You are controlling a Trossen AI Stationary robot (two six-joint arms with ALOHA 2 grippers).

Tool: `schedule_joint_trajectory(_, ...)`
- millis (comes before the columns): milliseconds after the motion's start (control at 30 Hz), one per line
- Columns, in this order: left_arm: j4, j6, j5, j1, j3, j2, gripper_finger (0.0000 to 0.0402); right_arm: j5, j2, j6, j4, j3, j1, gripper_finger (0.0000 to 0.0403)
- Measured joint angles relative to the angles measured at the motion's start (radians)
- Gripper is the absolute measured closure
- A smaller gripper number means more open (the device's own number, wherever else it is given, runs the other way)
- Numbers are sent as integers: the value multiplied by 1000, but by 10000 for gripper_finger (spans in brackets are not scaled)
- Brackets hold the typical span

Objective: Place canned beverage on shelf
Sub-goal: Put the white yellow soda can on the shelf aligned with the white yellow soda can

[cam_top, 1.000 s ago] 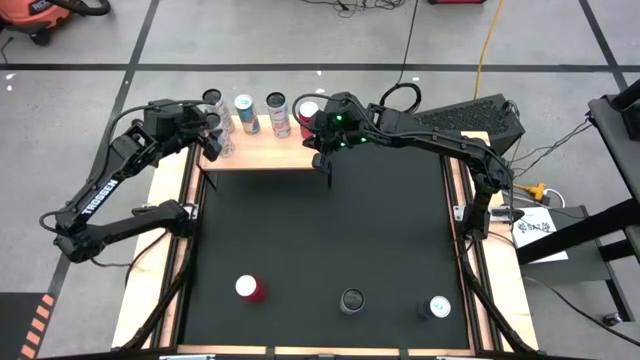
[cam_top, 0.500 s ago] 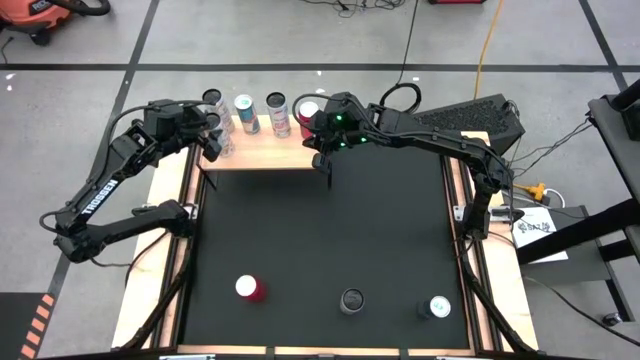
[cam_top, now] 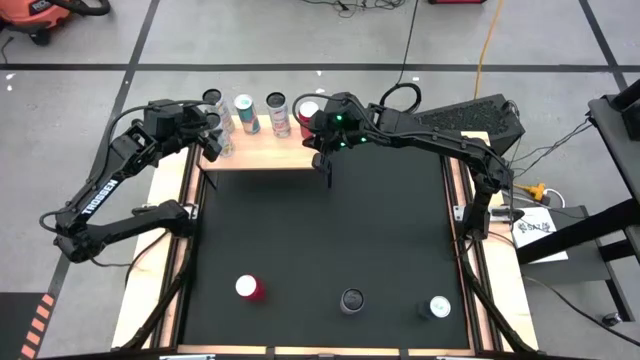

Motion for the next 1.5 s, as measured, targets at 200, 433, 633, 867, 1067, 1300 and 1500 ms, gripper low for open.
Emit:
schedule_joint_trajectory(200,0,0,0,0,0,0,100,0,0,0,0,0,0,403)
schedule_joint_trajectory(433,5,1,-28,0,0,0,100,0,0,0,0,0,0,403)
schedule_joint_trajectory(633,6,31,-32,0,0,-7,100,0,0,0,0,0,0,403)
schedule_joint_trajectory(867,20,29,45,0,0,-17,100,0,0,0,0,0,0,403)
schedule_joint_trajectory(1067,26,35,-4,0,0,-17,100,0,0,0,0,0,0,403)
schedule_joint_trajectory(1300,45,54,-40,0,-1,-26,100,0,0,0,0,0,0,403)
schedule_joint_trajectory(1500,37,53,-23,0,-1,-47,100,0,0,0,0,0,0,403)
